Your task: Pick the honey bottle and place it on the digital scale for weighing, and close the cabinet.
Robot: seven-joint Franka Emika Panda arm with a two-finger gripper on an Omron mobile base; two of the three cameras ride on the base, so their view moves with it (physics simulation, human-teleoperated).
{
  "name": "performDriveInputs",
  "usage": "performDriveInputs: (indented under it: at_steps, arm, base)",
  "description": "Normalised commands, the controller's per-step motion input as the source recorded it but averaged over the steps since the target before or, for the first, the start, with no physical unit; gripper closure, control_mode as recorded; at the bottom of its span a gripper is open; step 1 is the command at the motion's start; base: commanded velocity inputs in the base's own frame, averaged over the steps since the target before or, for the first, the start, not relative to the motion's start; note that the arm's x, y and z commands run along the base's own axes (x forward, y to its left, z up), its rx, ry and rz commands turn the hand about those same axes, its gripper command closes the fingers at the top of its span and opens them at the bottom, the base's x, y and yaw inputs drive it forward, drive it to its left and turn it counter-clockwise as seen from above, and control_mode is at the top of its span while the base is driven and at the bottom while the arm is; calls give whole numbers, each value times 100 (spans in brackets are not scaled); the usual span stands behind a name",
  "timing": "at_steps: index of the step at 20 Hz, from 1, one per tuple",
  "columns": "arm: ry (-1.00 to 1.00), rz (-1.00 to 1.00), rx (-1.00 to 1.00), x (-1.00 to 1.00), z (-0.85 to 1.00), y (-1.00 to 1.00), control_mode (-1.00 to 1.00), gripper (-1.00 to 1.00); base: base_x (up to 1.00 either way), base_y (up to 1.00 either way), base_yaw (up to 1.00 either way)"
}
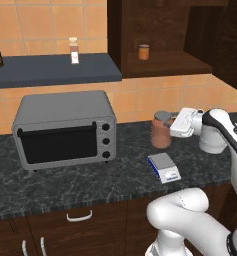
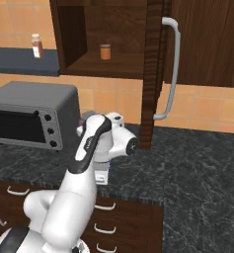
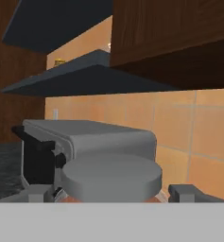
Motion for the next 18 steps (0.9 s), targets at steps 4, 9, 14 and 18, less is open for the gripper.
performDriveInputs:
  at_steps: [4, 9, 14, 18]
  arm:
    - [3, 4, 1, 0, -17, -39, -100, 100]
    - [0, 3, 0, 0, -37, -11, -100, 100]
    - [1, 5, 0, 0, -46, -3, -100, 100]
    - [0, 6, 0, 3, -45, -9, -100, 100]
  base:
    - [0, 0, 0]
    - [0, 0, 0]
    - [0, 0, 0]
    - [0, 0, 0]
